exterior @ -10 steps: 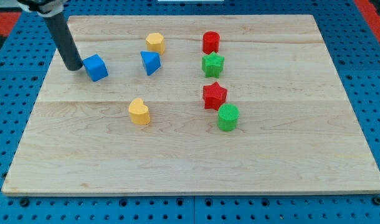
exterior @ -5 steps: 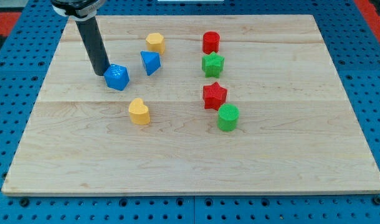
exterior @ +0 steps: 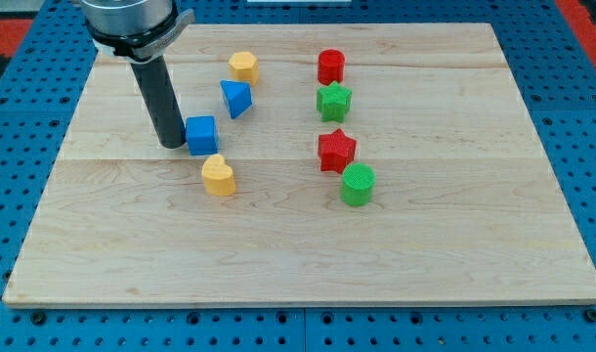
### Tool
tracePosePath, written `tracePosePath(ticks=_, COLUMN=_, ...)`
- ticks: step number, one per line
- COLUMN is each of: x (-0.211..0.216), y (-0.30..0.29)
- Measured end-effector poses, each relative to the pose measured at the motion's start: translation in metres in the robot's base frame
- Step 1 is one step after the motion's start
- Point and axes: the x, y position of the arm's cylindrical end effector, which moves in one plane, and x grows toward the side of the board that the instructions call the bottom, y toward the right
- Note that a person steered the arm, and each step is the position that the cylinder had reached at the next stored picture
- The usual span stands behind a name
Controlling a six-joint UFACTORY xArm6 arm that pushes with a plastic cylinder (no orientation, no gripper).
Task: Place the blue cube in between the blue triangle and yellow heart
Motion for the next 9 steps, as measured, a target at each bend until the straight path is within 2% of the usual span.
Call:
tracePosePath(ticks=2, x=-0.016, y=0.010)
tracePosePath(ticks=5, x=0.024, y=0.017)
tracePosePath(ticks=9, x=0.014, y=0.027)
